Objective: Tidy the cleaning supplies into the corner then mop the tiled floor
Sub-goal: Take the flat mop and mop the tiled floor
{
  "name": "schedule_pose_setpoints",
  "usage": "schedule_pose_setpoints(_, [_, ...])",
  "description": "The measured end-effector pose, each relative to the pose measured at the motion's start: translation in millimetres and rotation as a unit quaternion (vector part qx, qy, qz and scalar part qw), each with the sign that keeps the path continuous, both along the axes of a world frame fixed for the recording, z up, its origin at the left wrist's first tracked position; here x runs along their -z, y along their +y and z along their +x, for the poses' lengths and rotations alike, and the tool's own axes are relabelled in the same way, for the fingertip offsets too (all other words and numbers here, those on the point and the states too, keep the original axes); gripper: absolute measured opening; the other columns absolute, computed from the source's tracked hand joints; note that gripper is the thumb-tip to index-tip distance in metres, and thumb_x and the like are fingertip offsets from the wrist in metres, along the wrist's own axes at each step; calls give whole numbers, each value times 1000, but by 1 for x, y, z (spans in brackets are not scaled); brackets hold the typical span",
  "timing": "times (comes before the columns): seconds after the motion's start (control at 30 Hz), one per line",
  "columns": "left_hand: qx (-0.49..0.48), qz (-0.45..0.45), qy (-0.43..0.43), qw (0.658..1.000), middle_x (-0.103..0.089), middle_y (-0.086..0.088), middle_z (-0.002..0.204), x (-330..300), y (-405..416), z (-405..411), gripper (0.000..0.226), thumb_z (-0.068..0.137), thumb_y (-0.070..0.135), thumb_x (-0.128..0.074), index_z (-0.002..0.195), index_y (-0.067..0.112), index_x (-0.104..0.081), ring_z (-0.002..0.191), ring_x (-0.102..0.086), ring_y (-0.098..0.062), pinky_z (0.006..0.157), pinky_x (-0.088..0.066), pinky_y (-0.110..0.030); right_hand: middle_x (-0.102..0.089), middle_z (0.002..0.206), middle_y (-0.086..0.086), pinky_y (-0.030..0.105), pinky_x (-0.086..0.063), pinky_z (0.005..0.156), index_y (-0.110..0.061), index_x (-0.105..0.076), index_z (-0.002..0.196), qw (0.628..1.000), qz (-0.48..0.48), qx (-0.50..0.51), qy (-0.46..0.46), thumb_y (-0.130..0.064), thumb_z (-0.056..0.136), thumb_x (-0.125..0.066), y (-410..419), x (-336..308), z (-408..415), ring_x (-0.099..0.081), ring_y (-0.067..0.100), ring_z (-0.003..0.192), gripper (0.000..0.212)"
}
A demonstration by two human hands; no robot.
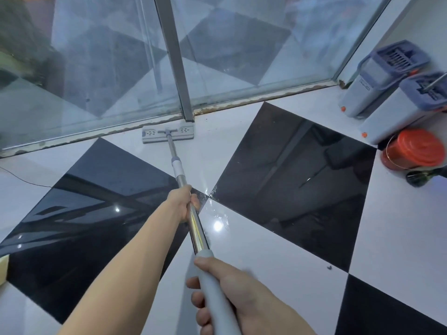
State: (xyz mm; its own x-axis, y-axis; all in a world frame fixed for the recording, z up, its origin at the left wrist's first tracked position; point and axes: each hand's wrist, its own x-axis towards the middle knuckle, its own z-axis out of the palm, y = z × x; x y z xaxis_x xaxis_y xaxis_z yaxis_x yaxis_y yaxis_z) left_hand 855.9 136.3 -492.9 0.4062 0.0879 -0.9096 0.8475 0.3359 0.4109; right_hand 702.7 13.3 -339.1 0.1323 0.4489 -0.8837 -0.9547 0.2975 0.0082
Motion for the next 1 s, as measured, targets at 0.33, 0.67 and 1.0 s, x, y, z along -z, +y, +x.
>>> schedule_pose_setpoints(0.33, [-66, -81, 15, 994, -28, 1, 56, -27, -13, -114, 31, 101, 18, -43, 71, 12, -35, 22, -27, -8, 28, -28, -8, -49, 45, 2, 11, -37, 35, -11, -46, 58, 998, 9, -69, 0, -25, 84, -58, -13, -9, -64, -46, 13, 29, 31])
schedule_pose_setpoints(0.67, [-94, -50, 27, 994, -32, -3, 50, -64, -80, -316, 23, 101, 13, -40, 79, 11, -35, 22, -30, -10, 28, -30, -10, -48, 45, 3, 10, -35, 34, -15, -49, 76, 996, 3, -78, -38, -9, 83, -50, -62, 3, -213, -44, 11, 28, 10])
schedule_pose_setpoints(1.0, [-97, -67, 32, 992, -36, -3, 35, -73, -82, -353, 30, 103, 16, -37, 73, 10, -36, 19, -29, -9, 28, -28, -6, -49, 52, 4, 12, -37, 32, -8, -51, 65, 997, 70, -31, -8, -13, 87, -51, -68, -3, -252, -46, 11, 29, 23])
